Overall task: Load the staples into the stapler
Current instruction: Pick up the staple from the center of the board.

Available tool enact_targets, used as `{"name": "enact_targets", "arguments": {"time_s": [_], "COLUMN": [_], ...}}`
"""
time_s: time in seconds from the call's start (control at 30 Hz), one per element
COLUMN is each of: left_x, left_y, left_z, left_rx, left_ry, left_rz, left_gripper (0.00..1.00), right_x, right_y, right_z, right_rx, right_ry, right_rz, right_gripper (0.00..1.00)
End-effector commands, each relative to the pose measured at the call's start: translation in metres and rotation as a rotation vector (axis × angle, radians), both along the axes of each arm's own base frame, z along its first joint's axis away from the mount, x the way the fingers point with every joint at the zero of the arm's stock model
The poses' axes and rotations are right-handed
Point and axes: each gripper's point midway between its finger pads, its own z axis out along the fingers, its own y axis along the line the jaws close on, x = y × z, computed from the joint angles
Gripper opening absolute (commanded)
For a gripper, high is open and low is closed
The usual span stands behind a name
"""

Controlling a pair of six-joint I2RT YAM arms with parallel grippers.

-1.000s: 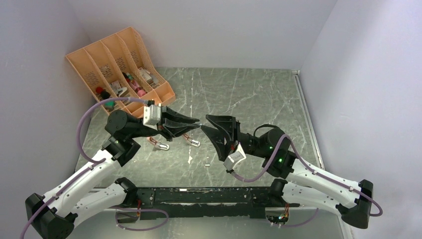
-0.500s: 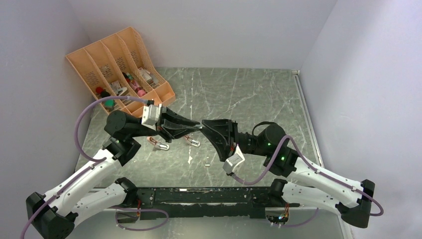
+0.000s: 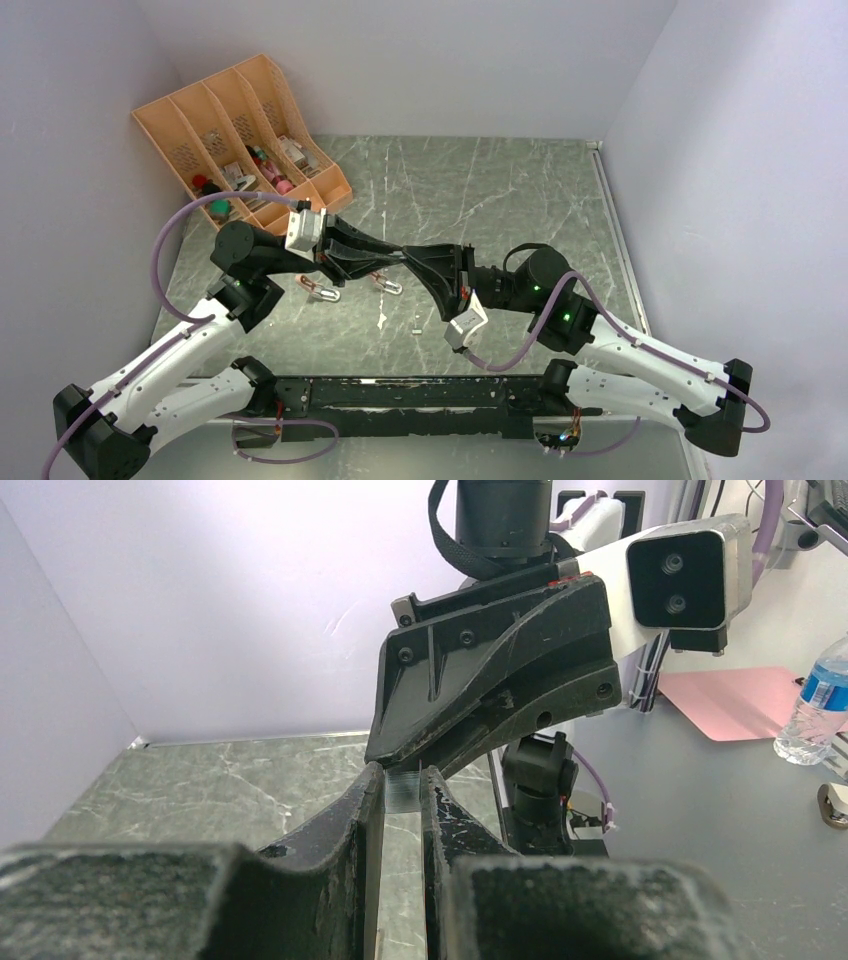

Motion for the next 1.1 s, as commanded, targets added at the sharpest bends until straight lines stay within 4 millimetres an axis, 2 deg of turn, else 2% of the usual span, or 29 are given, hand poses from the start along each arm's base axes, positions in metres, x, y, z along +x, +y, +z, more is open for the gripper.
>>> {"name": "enact_targets", "arguments": {"time_s": [0.0,0.13,0.33,0.4,0.5,0.73,0.83,0.93,1.07], "left_x": [-0.009,-0.009,-0.008,-0.008,-0.006,-0.003,-0.002,0.004,0.017], "left_y": [0.001,0.001,0.001,0.001,0.002,0.006,0.008,0.013,0.024], "left_z": [0.008,0.007,0.007,0.007,0.009,0.015,0.019,0.024,0.032], "left_rx": [-0.017,-0.014,-0.013,-0.014,-0.023,-0.053,-0.059,-0.069,-0.087], "left_ry": [-0.038,-0.037,-0.039,-0.039,-0.035,-0.037,-0.050,-0.068,-0.082], "left_rz": [-0.032,-0.032,-0.031,-0.027,-0.009,0.031,0.051,0.116,0.239], "left_gripper": [0.07,0.07,0.10,0.17,0.36,0.63,0.82,0.88,0.91], "right_x": [-0.004,-0.005,-0.005,-0.005,-0.004,-0.003,0.000,0.004,0.018], "right_y": [0.001,0.001,0.003,0.003,0.003,0.003,0.002,0.000,-0.005], "right_z": [0.010,0.010,0.008,0.008,0.008,0.006,0.005,0.003,-0.011], "right_rx": [0.012,0.012,0.003,0.002,-0.001,0.002,0.011,0.035,0.099], "right_ry": [-0.003,0.010,0.027,0.028,0.027,0.045,0.070,0.140,0.377], "right_rz": [0.018,0.027,0.030,0.029,0.026,0.022,0.010,-0.014,-0.070], "right_gripper": [0.17,0.07,0.03,0.03,0.03,0.03,0.03,0.03,0.03]}}
